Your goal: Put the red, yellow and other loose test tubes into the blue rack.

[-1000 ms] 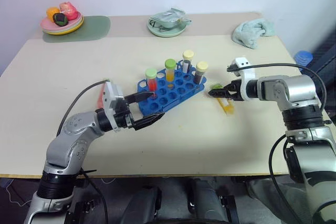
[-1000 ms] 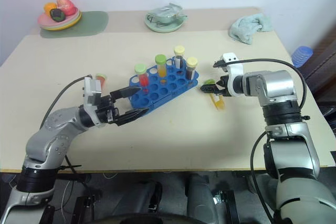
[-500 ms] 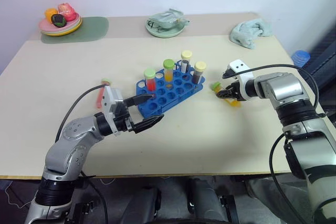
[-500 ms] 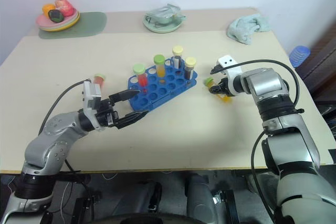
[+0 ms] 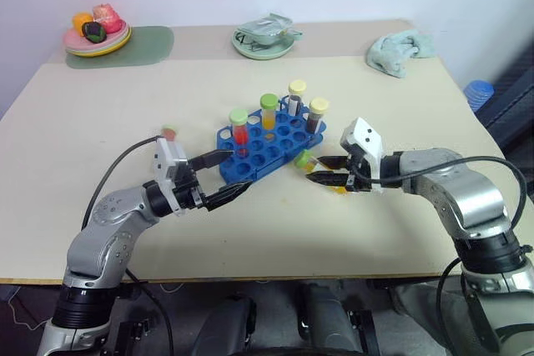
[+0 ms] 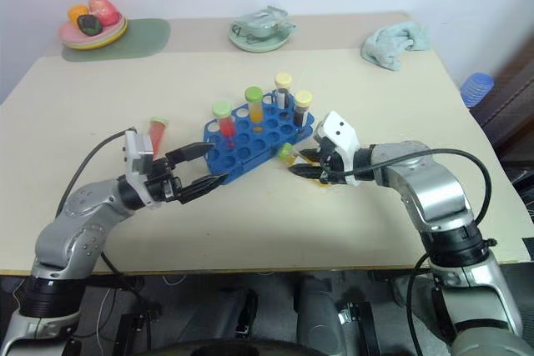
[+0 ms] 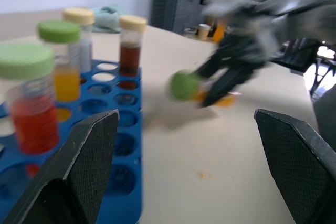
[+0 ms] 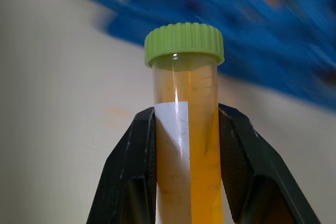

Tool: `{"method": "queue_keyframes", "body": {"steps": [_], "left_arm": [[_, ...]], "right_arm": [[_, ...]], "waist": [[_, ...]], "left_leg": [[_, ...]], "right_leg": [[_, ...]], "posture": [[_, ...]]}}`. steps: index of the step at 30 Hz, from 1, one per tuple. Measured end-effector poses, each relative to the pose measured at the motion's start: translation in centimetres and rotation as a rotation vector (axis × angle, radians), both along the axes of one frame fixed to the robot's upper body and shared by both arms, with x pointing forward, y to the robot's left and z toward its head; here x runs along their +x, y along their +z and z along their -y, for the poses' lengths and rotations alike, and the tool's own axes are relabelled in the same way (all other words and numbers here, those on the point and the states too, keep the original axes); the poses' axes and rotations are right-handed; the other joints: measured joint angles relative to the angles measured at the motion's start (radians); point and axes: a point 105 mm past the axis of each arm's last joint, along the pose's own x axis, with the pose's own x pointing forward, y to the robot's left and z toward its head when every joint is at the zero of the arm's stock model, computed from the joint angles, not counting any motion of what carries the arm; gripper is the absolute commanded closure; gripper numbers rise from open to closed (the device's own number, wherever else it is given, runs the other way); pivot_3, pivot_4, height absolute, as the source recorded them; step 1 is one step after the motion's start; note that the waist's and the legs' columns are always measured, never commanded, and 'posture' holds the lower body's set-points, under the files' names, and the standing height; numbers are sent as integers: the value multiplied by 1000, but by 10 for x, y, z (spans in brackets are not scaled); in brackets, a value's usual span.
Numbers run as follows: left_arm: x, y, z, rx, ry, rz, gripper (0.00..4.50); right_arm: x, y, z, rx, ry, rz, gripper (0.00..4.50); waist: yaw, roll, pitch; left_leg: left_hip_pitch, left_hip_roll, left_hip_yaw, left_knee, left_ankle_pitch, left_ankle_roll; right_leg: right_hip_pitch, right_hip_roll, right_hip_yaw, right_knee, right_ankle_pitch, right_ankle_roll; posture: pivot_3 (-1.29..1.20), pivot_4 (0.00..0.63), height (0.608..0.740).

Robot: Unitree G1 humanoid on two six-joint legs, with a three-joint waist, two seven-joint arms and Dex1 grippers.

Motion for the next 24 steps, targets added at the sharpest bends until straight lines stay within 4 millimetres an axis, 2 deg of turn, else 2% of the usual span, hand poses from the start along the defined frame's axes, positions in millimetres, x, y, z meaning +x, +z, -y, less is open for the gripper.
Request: {"method": "queue_keyframes", "body": {"steps": [3,8,13,24], "left_arm": [[-2,-2,-8,11,17,-5,257],[-1,-1,-19,25,38,-1,257],[5,9,-17,1,56,22,257],[5,19,-16,-20,91,30,257]], "right_arm": [[-4,8,-23,139,24,88,3230],[8,34,-50,391,-22,224,3230],[41,57,-66,673,-151,326,3230],[63,46,-74,859,-196,330,3230]], "waist": [[-2,0,0],[0,1,0],[-3,1,0],[-9,1,1]], "left_leg": [[0,1,0,0,0,0],[0,1,0,0,0,-1],[0,1,0,-1,1,-2],[0,1,0,-1,1,-2]], "right_leg": [[0,1,0,0,0,0],[0,1,0,1,0,-1],[-1,2,0,1,1,-2],[-2,3,0,2,1,-2]], "posture": [[0,150,740],[0,150,740],[0,150,740],[0,150,740]]}}
